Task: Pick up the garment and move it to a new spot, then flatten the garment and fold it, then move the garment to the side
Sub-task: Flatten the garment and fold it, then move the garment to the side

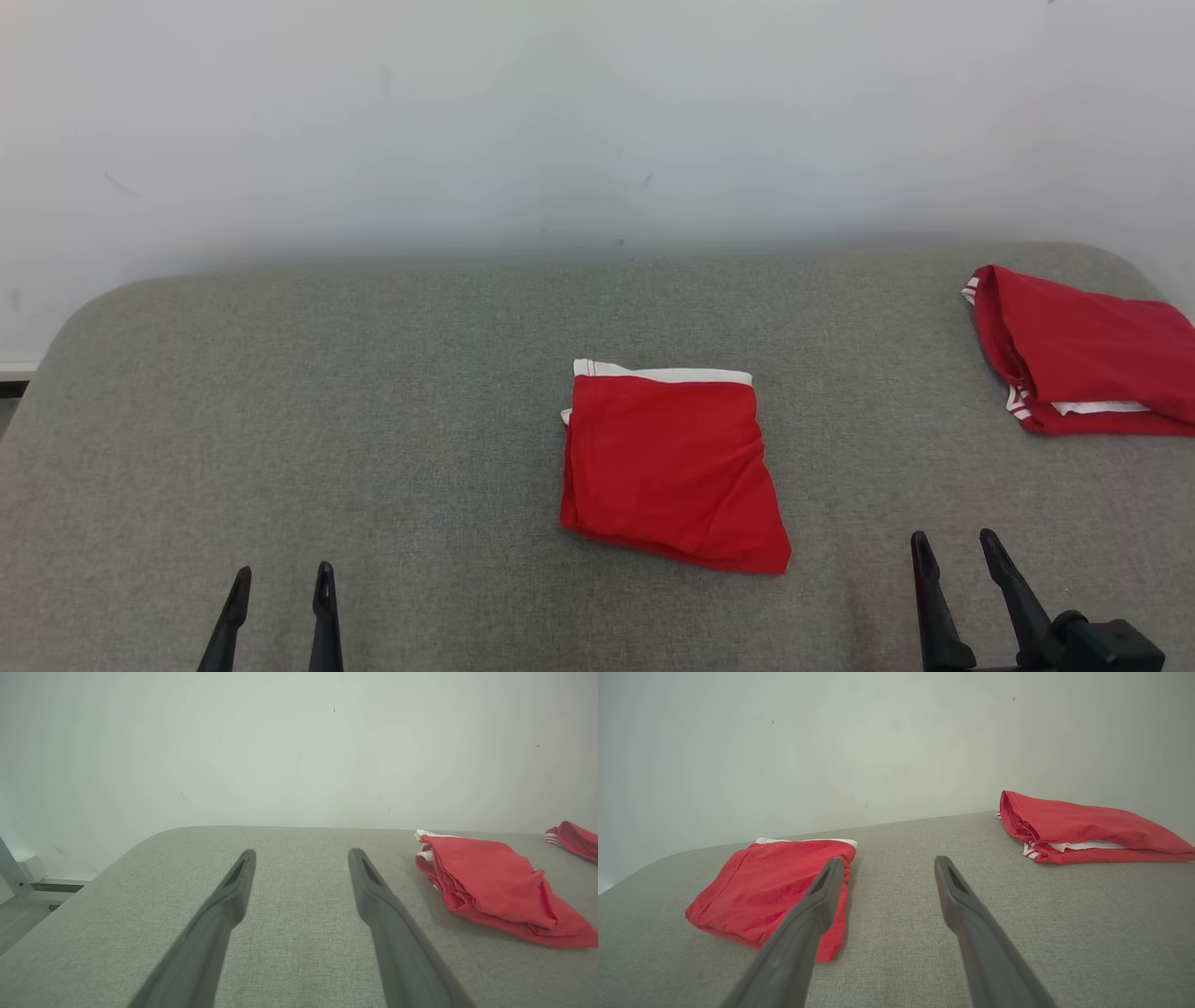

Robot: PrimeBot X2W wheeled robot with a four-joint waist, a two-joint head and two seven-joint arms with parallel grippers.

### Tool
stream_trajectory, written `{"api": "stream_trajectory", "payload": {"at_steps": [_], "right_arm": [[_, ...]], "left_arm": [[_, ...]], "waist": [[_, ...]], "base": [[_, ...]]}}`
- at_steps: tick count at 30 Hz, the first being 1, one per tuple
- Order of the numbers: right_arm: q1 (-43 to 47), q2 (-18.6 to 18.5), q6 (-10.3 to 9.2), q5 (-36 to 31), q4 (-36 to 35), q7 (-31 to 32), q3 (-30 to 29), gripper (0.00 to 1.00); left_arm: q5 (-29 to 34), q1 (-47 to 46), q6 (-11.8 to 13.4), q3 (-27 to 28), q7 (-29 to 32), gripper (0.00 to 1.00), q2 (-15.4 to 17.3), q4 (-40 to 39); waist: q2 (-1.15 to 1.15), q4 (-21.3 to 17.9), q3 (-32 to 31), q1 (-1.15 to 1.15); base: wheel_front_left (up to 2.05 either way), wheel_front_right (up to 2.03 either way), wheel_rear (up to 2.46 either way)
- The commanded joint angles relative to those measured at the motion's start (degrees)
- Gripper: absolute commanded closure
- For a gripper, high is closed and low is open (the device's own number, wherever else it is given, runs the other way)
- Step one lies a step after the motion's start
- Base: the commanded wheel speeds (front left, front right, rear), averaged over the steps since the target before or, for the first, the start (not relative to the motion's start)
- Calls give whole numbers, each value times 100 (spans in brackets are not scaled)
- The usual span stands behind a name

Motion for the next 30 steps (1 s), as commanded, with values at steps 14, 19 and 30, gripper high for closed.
{"api": "stream_trajectory", "payload": {"at_steps": [14,19,30], "right_arm": [[73,56,0,-22,41,29,27,0],[-124,91,0,25,40,97,108,0],[-1585,83,0,-100,843,806,277,0]], "left_arm": [[123,101,5,21,-17,0,56,-43],[124,63,1,25,-17,0,53,-26],[146,-89,-15,-110,-17,0,26,4]], "waist": [[0,50,10,0],[0,75,9,0],[0,283,118,0]], "base": [[0,0,0],[0,0,0],[0,0,0]]}}
